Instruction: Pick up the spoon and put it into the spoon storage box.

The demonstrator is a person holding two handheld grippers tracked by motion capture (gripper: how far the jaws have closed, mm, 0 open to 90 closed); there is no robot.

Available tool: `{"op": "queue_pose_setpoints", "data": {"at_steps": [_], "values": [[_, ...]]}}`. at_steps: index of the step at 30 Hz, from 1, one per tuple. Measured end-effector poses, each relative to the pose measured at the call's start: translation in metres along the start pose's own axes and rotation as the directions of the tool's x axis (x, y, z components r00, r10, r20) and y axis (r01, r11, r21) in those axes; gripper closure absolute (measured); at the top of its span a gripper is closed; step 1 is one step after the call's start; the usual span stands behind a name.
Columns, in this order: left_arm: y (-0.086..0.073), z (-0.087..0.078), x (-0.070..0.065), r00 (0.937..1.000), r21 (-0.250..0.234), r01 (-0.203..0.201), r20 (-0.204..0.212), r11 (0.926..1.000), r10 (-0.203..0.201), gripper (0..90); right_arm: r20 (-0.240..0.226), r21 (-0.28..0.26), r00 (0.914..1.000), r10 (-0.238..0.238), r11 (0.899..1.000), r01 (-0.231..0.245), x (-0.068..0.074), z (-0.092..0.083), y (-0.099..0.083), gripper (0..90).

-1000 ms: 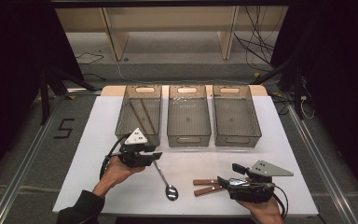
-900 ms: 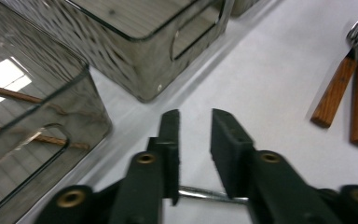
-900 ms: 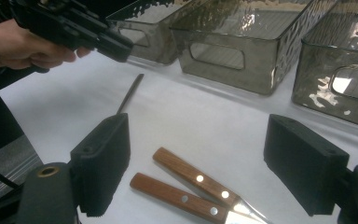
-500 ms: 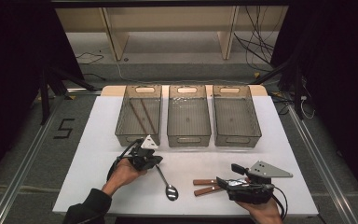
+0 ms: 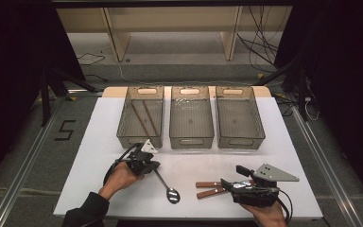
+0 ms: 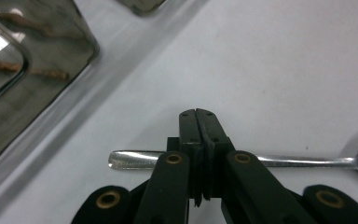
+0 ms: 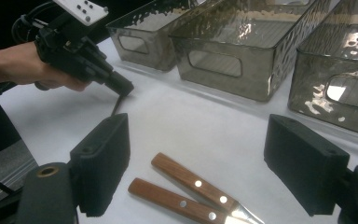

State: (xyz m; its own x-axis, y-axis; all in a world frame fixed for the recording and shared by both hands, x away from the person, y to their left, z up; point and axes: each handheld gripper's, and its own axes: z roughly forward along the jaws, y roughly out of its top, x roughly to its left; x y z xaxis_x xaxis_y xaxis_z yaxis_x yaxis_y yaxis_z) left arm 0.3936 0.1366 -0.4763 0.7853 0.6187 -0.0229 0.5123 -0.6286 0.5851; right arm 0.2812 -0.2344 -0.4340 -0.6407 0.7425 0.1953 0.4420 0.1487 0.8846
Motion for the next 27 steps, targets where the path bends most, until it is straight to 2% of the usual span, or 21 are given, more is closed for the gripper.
{"op": "queue_pose_setpoints", "data": {"at_steps": [10,14,23,25,27], "values": [[-0.023,-0.021,-0.006,0.9997,0.092,-0.008,-0.023,0.9957,0.01,88.6,-0.004,0.002,1.0,-0.001,1.0,0.001,0.001,0.0,0.0,23.3],[-0.034,-0.029,-0.008,0.9997,0.124,-0.016,-0.018,0.9921,0.019,88.6,-0.007,0.004,1.0,0.003,1.0,-0.003,0.001,0.0,0.0,23.3],[-0.048,-0.041,-0.021,0.9986,0.186,-0.051,-0.004,0.9812,0.053,88.5,-0.013,0.008,0.9999,0.0,1.0,0.001,0.001,0.003,0.0,23.4],[-0.049,-0.044,-0.023,0.9971,0.212,-0.075,0.006,0.9743,0.075,88.5,-0.015,0.009,0.9999,-0.001,1.0,0.001,0.002,0.003,0.0,23.4],[-0.049,-0.045,-0.026,0.9969,0.219,-0.078,0.011,0.9727,0.078,88.5,-0.015,0.009,0.9999,0.0,1.0,0.0,0.002,0.003,0.0,23.4]]}}
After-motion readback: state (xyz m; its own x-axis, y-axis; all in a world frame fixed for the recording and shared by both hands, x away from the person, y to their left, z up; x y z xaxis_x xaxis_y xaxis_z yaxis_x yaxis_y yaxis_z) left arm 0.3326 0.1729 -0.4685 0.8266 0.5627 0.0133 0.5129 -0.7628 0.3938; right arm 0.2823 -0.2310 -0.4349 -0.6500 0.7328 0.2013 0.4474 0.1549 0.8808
